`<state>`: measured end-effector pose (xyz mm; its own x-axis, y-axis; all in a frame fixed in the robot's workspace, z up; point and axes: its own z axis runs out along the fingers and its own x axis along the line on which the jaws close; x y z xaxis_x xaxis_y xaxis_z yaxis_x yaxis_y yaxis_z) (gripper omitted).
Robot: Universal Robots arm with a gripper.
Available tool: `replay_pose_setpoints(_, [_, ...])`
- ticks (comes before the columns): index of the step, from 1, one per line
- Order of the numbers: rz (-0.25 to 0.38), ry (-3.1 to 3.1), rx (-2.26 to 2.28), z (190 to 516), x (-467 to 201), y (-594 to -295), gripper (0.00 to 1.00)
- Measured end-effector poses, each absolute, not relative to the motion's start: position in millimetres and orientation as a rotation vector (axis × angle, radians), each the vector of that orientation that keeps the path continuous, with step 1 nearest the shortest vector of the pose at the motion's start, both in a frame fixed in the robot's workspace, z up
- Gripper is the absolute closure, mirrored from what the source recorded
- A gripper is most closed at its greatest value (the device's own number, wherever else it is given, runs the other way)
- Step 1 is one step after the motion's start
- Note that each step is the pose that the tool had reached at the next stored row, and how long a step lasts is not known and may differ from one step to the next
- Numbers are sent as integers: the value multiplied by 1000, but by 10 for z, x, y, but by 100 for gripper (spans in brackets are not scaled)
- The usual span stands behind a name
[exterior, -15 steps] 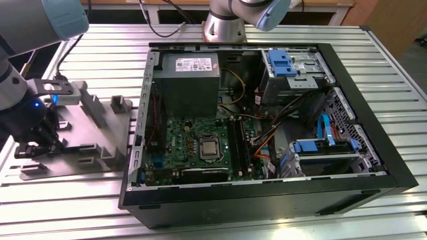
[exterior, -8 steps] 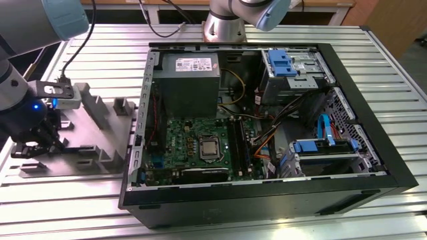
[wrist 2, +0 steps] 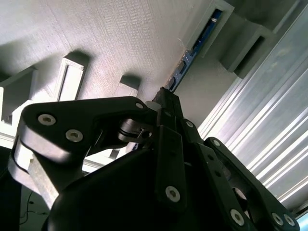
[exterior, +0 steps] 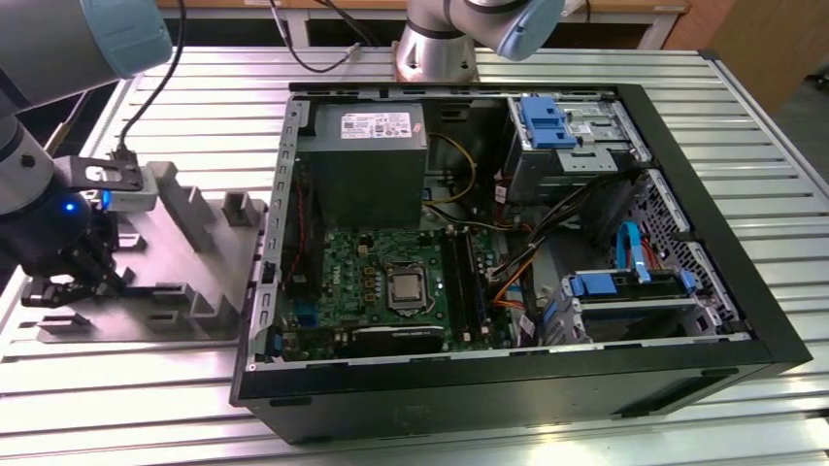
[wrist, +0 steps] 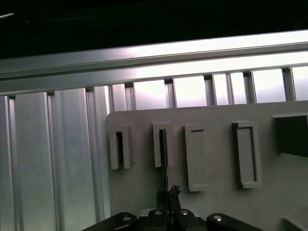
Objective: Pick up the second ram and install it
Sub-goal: 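Pick up the second ram and move it above second insertion slot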
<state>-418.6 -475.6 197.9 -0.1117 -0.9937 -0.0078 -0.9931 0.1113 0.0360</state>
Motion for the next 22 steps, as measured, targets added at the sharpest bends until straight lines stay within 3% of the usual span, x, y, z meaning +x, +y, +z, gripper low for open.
replay_pose_setpoints(22, [-49, -2260, 2153, 2085, -4187, -4757, 89])
